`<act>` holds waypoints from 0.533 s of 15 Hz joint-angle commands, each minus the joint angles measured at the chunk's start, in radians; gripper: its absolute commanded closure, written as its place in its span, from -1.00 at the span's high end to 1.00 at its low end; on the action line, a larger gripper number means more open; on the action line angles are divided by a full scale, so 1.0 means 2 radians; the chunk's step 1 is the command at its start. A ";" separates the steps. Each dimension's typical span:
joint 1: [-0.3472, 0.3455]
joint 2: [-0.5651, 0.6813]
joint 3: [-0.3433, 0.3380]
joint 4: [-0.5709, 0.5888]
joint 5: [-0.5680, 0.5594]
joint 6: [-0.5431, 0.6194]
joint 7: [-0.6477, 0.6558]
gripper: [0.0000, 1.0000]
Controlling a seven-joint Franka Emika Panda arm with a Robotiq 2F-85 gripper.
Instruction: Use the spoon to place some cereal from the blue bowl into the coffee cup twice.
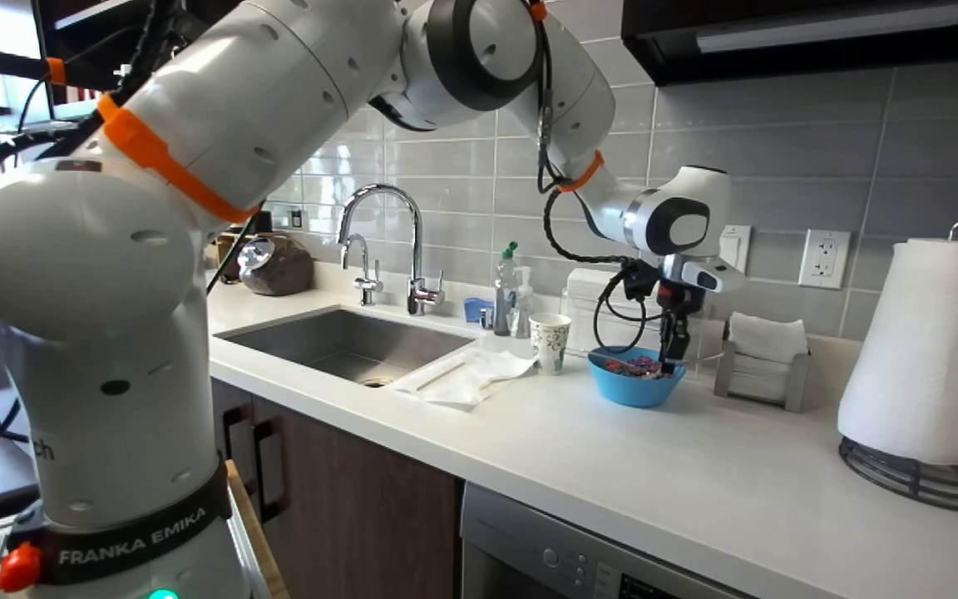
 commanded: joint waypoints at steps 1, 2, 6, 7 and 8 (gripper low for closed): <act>0.003 0.009 0.001 0.004 0.000 0.021 -0.026 -0.22; 0.004 0.011 0.000 0.004 -0.001 0.023 -0.030 -0.25; 0.008 0.015 -0.005 0.003 -0.005 0.023 -0.042 -0.32; 0.008 0.016 -0.005 0.003 -0.005 0.024 -0.044 -0.46; 0.009 0.018 -0.006 0.002 -0.006 0.024 -0.046 -0.67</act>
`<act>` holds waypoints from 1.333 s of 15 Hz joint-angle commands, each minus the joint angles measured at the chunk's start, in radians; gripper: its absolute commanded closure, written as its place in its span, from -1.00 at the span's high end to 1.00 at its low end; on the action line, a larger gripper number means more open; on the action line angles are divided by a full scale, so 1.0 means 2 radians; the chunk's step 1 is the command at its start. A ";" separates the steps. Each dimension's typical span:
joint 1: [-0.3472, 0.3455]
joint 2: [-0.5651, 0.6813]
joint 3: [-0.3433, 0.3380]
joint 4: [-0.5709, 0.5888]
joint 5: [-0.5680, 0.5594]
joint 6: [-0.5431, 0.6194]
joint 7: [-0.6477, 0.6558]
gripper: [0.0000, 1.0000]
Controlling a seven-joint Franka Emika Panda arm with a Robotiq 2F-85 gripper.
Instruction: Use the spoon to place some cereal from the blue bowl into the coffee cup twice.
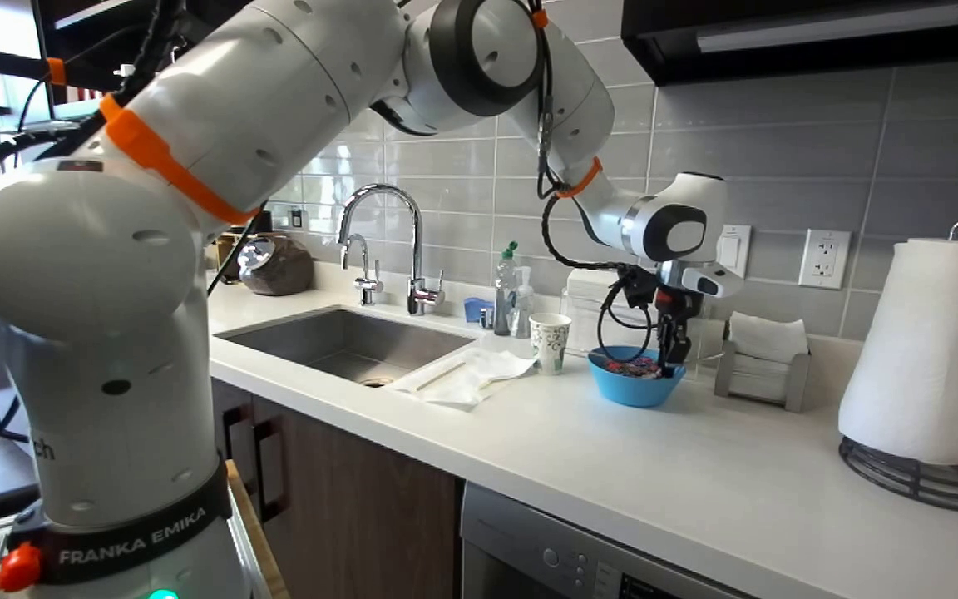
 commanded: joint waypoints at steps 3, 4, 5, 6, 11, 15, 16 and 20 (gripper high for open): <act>0.007 0.011 -0.008 0.000 -0.008 0.016 -0.017 -1.00; 0.008 0.010 -0.008 -0.002 -0.010 0.019 -0.019 -1.00; 0.010 0.009 -0.009 -0.003 -0.010 0.020 -0.020 -0.95; 0.014 0.006 -0.012 -0.004 -0.013 0.018 -0.015 -0.95; 0.060 -0.009 -0.058 -0.018 -0.063 0.007 0.061 -0.95; 0.103 -0.023 -0.090 -0.030 -0.122 0.006 0.148 -0.95; 0.116 -0.026 -0.099 -0.033 -0.141 0.007 0.173 -0.95; 0.160 -0.036 -0.132 -0.046 -0.229 0.008 0.273 -0.95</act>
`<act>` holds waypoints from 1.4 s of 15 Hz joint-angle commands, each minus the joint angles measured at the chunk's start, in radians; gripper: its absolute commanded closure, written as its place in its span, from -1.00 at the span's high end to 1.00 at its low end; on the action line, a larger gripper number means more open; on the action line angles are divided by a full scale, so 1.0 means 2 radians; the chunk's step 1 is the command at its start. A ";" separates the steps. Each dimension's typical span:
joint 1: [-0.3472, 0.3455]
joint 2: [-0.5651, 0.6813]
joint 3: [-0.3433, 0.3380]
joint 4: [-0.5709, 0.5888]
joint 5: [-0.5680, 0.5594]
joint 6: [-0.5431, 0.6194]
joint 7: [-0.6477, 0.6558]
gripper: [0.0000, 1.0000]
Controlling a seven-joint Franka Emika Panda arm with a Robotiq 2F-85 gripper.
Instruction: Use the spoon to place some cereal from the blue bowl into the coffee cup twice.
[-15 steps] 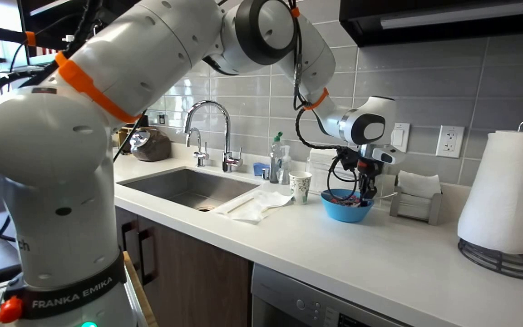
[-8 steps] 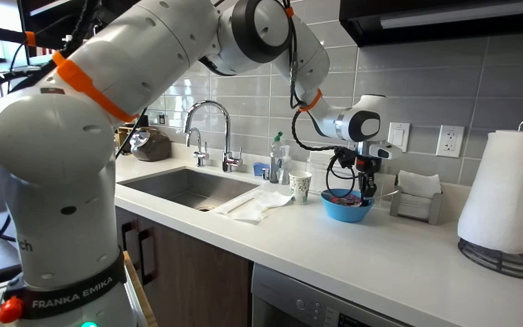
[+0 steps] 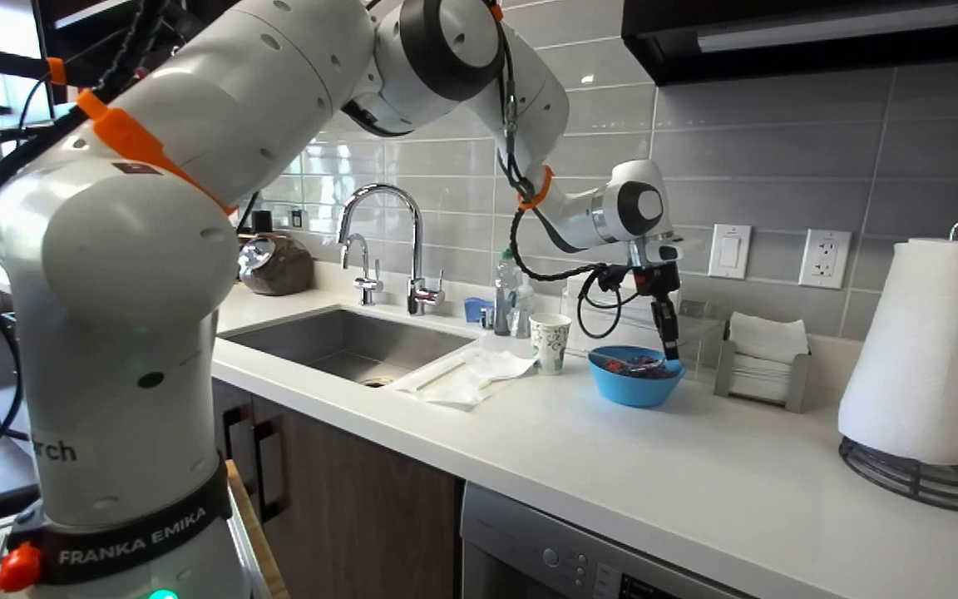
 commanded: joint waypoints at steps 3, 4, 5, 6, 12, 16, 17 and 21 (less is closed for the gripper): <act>0.055 -0.021 -0.043 -0.044 -0.123 0.000 0.137 -0.95; 0.061 -0.022 -0.046 -0.050 -0.144 0.001 0.158 -0.95; 0.065 -0.021 -0.049 -0.054 -0.162 -0.001 0.177 -0.95; 0.069 -0.020 -0.052 -0.058 -0.181 -0.001 0.197 -0.95; 0.069 -0.018 -0.043 -0.077 -0.265 0.000 0.275 -0.95; 0.061 -0.022 -0.023 -0.080 -0.288 -0.011 0.293 -0.95; 0.058 -0.023 -0.018 -0.082 -0.288 -0.013 0.294 -0.95; 0.049 -0.027 0.003 -0.089 -0.277 -0.018 0.289 -0.95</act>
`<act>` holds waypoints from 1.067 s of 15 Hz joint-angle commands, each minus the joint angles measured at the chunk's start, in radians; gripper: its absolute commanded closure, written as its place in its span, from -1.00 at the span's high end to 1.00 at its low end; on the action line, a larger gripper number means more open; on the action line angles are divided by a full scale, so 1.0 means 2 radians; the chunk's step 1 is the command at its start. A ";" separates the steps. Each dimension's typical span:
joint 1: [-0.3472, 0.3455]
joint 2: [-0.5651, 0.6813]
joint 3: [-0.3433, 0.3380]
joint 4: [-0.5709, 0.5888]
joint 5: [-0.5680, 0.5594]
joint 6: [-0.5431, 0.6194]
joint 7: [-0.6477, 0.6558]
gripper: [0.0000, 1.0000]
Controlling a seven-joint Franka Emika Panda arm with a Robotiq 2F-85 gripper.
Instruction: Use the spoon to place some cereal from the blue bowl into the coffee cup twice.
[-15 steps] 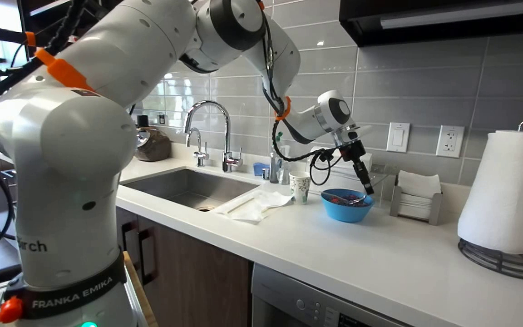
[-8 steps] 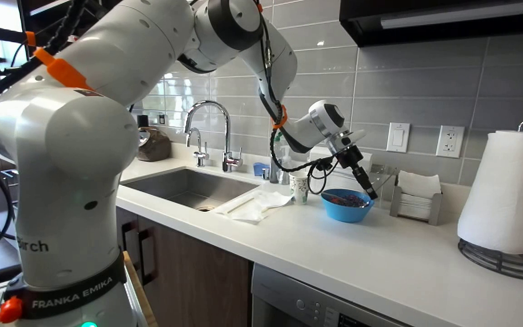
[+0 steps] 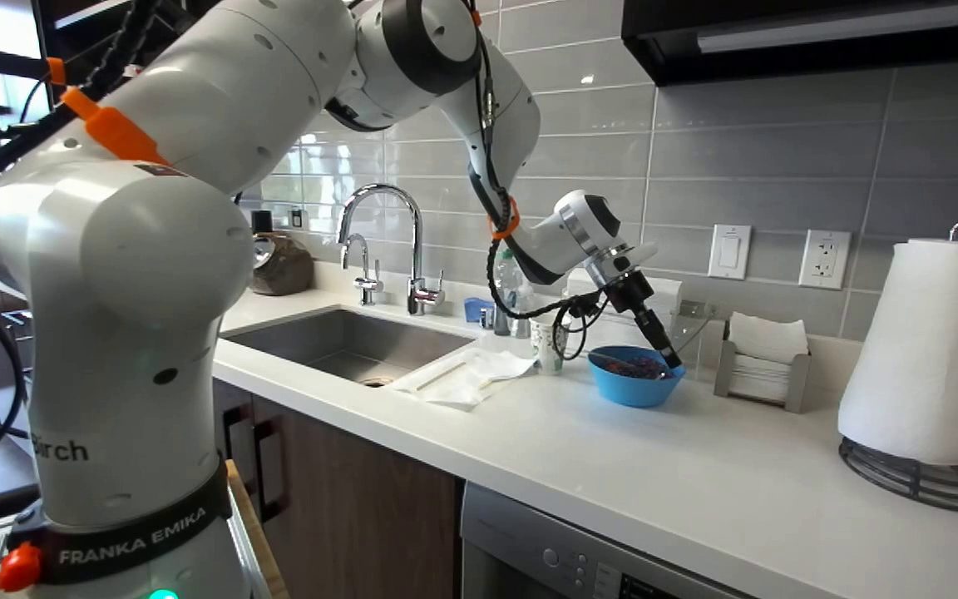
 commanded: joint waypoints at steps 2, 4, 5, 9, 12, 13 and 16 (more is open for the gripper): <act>-0.017 -0.013 0.031 -0.020 0.000 -0.014 0.014 -0.95; -0.027 -0.014 0.042 -0.018 0.013 -0.018 0.009 -0.95; -0.034 -0.015 0.047 -0.018 0.020 -0.020 0.006 -0.95; -0.061 -0.015 0.065 -0.014 0.059 -0.019 -0.007 -0.95; -0.082 -0.011 0.071 -0.010 0.106 -0.011 -0.018 -0.95; -0.090 -0.011 0.075 -0.009 0.124 -0.009 -0.024 -0.95; -0.106 -0.012 0.081 -0.006 0.169 -0.007 -0.034 -0.95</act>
